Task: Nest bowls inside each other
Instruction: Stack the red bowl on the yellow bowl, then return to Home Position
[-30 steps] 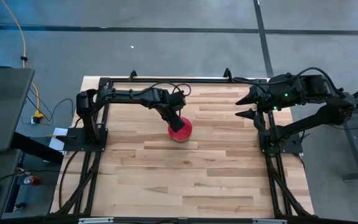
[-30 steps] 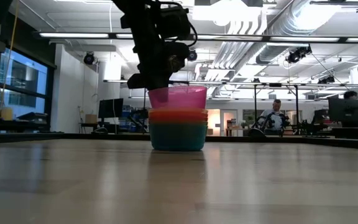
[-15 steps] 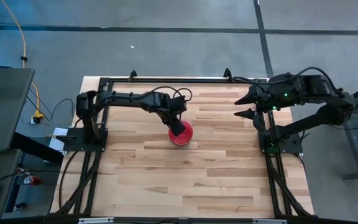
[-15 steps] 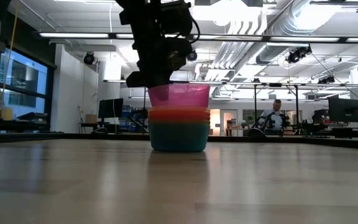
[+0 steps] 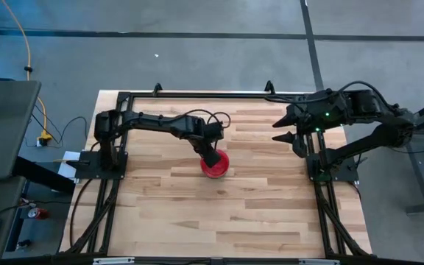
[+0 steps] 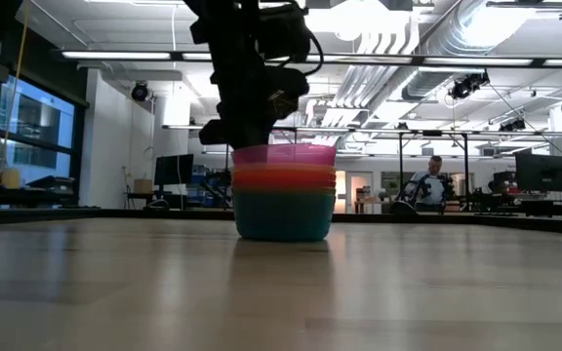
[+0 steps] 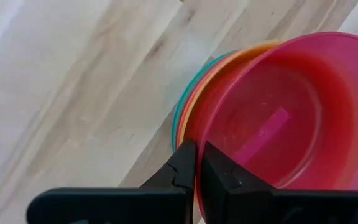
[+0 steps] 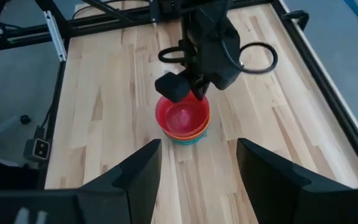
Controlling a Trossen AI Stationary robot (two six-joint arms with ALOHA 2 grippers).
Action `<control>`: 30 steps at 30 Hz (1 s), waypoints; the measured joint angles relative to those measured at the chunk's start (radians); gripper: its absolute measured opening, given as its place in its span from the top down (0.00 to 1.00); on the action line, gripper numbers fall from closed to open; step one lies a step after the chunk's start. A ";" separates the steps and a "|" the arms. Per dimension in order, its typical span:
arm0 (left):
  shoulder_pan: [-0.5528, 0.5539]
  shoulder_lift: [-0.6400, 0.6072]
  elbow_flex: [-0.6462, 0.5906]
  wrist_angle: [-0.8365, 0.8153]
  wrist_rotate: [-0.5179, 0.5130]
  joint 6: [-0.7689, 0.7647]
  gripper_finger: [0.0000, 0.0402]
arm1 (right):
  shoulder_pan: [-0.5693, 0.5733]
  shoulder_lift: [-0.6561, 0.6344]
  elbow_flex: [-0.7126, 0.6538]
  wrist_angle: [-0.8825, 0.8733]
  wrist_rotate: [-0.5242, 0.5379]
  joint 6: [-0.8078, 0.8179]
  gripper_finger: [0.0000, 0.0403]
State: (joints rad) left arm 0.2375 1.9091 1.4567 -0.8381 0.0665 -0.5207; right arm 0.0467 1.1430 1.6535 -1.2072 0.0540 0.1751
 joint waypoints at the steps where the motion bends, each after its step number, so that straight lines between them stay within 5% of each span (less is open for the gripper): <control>1: -0.004 0.008 0.000 0.002 0.004 0.000 1.00 | 0.000 0.001 0.000 0.000 -0.002 0.003 0.50; 11: -0.012 0.024 0.022 0.028 0.011 -0.002 0.97 | 0.000 0.002 0.000 -0.007 -0.005 0.026 0.50; 23: -0.002 0.024 0.109 0.003 0.029 0.037 0.64 | 0.000 0.002 0.000 -0.018 -0.005 0.026 0.50; 30: -0.002 0.022 0.109 -0.018 0.023 0.069 0.55 | 0.000 0.002 0.000 -0.024 -0.005 0.009 0.50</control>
State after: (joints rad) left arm 0.2356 1.9315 1.5654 -0.8559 0.0893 -0.4516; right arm 0.0467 1.1450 1.6535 -1.2312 0.0490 0.1838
